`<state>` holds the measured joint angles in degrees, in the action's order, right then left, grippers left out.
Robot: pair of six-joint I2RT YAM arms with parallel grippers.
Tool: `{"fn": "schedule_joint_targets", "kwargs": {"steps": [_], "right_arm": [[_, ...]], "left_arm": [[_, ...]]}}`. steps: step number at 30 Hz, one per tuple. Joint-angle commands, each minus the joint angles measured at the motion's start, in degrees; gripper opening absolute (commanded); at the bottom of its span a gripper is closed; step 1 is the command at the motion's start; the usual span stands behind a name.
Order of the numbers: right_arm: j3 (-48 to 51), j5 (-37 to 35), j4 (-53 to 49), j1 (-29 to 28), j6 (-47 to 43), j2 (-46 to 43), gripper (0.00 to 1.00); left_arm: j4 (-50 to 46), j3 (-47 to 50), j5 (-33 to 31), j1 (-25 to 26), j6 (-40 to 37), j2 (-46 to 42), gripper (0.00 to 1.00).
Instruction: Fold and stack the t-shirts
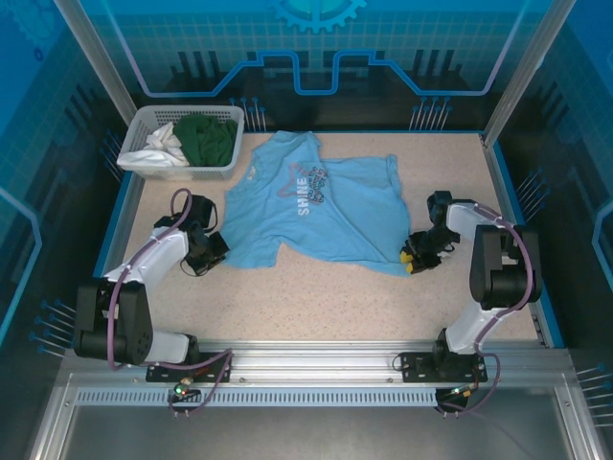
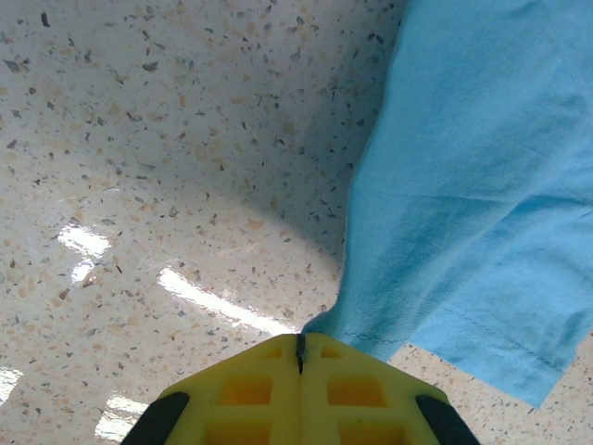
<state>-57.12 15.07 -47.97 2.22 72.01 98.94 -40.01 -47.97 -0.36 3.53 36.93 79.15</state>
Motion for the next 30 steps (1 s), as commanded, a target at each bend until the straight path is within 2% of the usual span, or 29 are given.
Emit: {"fn": "schedule_joint_targets", "kwargs": {"steps": [1,5,14,21,25,30], "right_arm": [[-0.92,0.29,-1.28,0.37,0.26,0.52,0.12],[-1.16,0.21,-1.73,0.41,-0.48,-0.85,0.01],[-3.96,-1.23,-3.14,0.38,-7.35,-4.96,0.0],[-2.29,-2.75,2.72,0.33,-17.5,-16.17,0.0],[3.86,-3.91,3.96,0.59,-21.93,-22.88,0.0],[13.54,-2.29,3.47,4.4,-21.61,-27.73,0.0]], "left_arm": [[-0.34,-1.73,0.93,0.22,-1.31,0.3,0.05],[-0.78,-2.41,1.11,0.24,-1.36,-0.2,0.04],[-2.36,-6.19,1.64,0.73,-1.14,-2.13,0.03],[-2.47,-9.19,3.05,2.77,0.17,-6.16,0.0],[-3.56,-4.19,2.6,3.06,2.55,-9.54,0.0],[-3.08,3.41,2.46,3.04,6.2,-12.29,0.0]]}}
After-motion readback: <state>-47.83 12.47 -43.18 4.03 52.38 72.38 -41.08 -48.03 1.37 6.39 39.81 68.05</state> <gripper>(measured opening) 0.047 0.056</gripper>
